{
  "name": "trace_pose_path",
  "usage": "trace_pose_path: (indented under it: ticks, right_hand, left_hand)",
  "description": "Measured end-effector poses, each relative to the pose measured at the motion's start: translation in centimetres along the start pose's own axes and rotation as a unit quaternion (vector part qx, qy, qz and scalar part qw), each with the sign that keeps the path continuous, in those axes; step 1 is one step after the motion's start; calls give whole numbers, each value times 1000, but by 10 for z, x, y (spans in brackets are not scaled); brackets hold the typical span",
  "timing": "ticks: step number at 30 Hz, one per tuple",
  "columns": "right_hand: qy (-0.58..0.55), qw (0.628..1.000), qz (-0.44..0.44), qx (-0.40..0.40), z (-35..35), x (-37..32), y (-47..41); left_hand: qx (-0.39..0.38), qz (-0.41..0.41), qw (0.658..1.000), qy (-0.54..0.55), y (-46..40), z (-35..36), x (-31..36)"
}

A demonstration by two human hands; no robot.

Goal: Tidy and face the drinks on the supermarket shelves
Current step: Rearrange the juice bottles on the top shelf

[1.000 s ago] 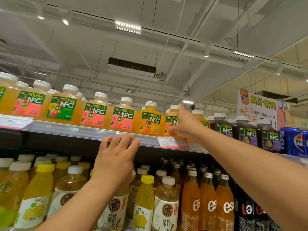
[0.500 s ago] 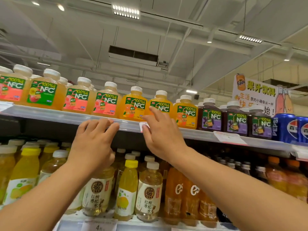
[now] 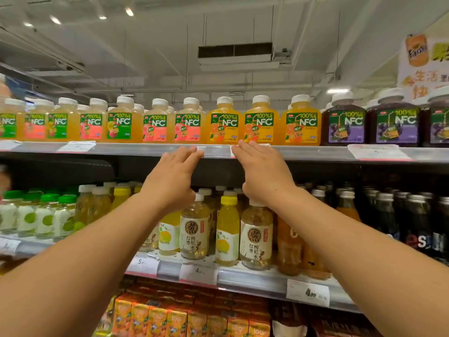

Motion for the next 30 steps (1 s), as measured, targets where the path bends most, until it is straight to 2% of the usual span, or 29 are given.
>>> trace_pose_path:
  ticks: [5, 9, 12, 16, 21, 26, 30]
  right_hand:
    - [-12, 998, -1, -58, -12, 2, -3]
    - [3, 998, 24, -52, -13, -2, 0]
    - [5, 998, 58, -38, -11, -9, -2]
    - [23, 993, 112, -6, -5, -22, 0]
    - [27, 983, 181, 21, 0, -40, 5]
    - [31, 981, 191, -11, -4, -45, 7]
    - [41, 981, 187, -8, -5, -44, 6]
  left_hand:
    - [-27, 51, 997, -43, -3, -5, -15]
    - [-13, 120, 989, -81, -14, -16, -38]
    - [25, 100, 992, -77, -16, -16, -68]
    - [35, 90, 993, -64, -5, 5, -111]
    - [73, 70, 995, 5, -2, 23, -112]
    - [77, 91, 993, 17, -3, 30, -118]
    - [122, 114, 985, 41, 23, 37, -115]
Point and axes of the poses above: each hand's wrist, its own y-axis away from the middle knuckle, its own z-axis out of the palm, x = y × z, the point moved 3 cm from there along -y, towards the middle knuckle, and after that the axes turned 3 degrees about x, right-handed, at the moved point
